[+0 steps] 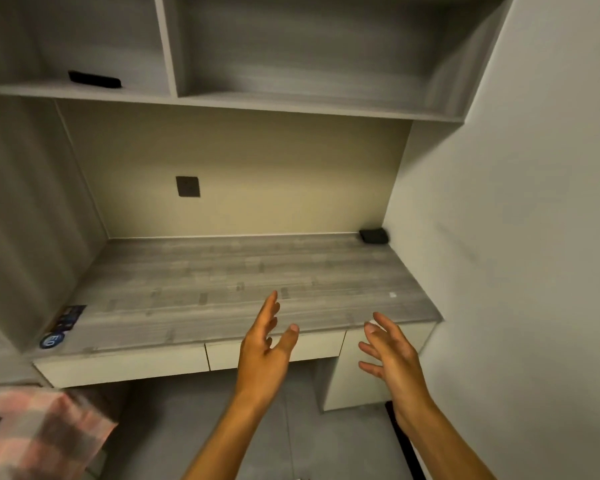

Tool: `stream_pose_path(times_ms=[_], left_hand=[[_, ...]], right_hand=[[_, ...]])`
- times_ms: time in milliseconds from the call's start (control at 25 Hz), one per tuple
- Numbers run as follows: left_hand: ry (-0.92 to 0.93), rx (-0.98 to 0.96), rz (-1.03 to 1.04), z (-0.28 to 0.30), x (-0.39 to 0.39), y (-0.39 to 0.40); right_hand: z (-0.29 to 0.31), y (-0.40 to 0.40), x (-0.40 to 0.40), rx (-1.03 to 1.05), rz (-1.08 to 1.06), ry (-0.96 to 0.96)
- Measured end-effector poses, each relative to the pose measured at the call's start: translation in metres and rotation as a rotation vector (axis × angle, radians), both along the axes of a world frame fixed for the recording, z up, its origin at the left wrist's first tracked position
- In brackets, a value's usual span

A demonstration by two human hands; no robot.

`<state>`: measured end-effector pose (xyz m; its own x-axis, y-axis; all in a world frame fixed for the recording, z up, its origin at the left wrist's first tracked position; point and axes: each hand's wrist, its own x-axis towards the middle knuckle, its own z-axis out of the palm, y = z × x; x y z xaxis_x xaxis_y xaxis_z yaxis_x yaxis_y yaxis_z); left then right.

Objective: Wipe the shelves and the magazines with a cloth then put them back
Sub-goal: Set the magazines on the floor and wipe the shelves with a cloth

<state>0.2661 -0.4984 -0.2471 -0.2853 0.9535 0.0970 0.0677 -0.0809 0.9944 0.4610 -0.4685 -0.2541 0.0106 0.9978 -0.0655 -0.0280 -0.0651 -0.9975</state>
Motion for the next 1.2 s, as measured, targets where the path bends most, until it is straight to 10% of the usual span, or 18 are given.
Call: stream_pose_path(times_ms=[600,1200], left_hand=[[0.056,-0.149,0.182,-0.031,0.214,0.235],[0.325,-0.2,-0.015,-0.153,0.206,0.508]], right_hand=[[-0.025,0.247,0.216,0.073,0.034,0.089],[-0.09,0.504,0.205,0.0,-0.012,-0.151]])
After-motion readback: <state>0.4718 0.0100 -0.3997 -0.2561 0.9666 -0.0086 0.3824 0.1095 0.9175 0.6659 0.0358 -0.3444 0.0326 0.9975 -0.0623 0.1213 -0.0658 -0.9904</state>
